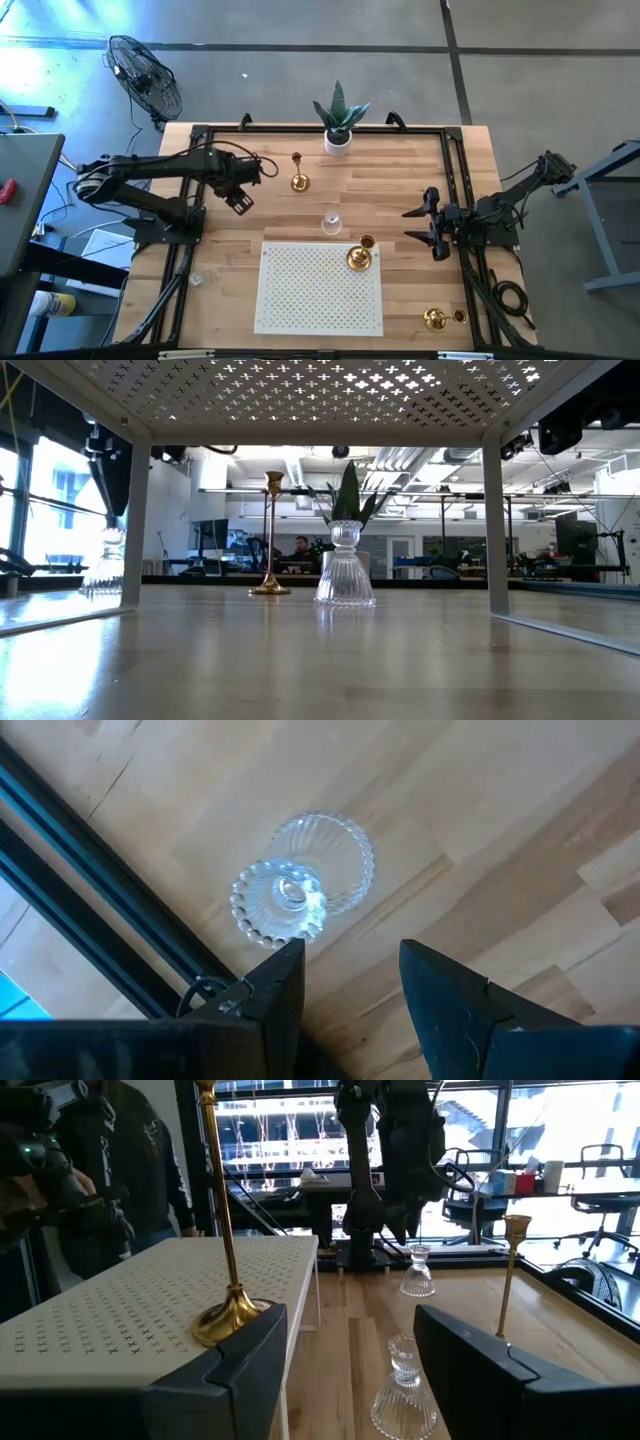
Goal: Pick & Place candle stick holders
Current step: Put the top left glass candle holder on the shelf
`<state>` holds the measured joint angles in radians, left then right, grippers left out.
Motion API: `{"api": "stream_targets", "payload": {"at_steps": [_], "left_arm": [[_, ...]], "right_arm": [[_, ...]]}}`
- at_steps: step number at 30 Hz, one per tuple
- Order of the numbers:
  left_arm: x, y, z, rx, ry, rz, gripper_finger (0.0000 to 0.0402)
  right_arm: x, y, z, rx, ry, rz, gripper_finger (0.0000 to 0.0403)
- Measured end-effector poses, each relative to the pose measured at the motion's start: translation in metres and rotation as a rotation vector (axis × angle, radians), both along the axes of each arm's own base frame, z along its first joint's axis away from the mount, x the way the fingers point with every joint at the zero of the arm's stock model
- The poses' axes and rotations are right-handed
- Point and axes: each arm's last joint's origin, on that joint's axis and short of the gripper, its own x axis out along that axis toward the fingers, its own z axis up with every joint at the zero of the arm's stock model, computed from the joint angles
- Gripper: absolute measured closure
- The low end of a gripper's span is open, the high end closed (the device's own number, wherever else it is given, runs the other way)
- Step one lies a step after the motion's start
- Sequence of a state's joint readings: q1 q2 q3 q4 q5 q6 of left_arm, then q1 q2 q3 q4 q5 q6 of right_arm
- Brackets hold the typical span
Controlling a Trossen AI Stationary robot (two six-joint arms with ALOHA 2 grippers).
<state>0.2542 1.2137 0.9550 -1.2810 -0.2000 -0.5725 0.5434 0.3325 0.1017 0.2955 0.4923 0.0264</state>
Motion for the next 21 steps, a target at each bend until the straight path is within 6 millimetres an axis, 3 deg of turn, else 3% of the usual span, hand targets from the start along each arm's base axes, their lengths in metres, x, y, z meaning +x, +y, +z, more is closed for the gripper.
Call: {"api": "stream_targets", "payload": {"at_steps": [21], "left_arm": [[0.012,0.008,-0.015,-0.057,0.066,-0.072,0.0243]], "right_arm": [[0.000,0.000,-0.001,0.001,0.006,0.012,0.0190]]}}
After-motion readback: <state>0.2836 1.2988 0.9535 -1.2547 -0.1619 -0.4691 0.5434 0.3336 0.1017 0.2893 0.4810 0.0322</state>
